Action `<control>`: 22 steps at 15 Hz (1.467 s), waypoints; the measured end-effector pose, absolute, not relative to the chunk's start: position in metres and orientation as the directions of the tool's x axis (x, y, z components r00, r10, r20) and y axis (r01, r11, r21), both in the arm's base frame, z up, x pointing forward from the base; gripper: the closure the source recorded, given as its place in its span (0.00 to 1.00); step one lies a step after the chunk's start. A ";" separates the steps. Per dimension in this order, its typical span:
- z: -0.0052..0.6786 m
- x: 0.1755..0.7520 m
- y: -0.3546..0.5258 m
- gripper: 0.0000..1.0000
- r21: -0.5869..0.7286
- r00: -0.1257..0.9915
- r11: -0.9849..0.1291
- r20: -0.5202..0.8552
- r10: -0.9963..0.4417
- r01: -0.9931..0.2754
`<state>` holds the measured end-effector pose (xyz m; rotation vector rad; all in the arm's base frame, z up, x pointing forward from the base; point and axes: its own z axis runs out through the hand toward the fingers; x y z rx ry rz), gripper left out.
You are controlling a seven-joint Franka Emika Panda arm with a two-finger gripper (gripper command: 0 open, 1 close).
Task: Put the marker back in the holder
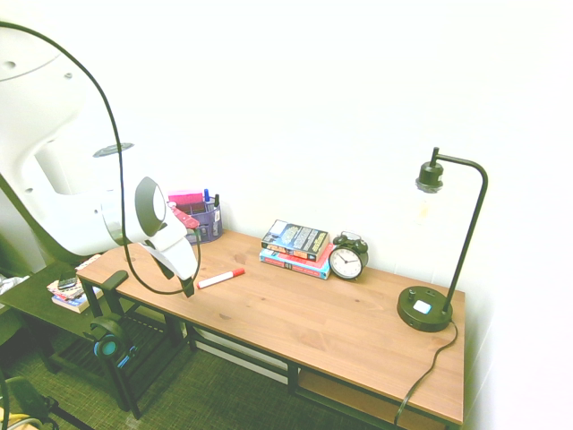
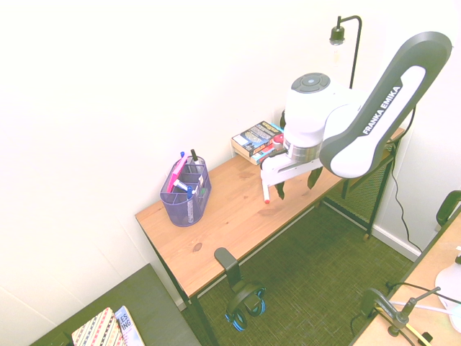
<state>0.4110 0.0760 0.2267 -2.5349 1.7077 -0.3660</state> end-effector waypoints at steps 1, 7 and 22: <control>0.222 0.417 0.075 0.00 -0.200 0.337 -0.364 0.158 -0.928 -0.910; 0.181 0.457 0.077 0.00 -0.258 0.284 -0.318 0.161 -0.945 -0.912; 0.147 0.479 0.073 1.00 -0.309 0.282 -0.332 0.195 -0.939 -0.891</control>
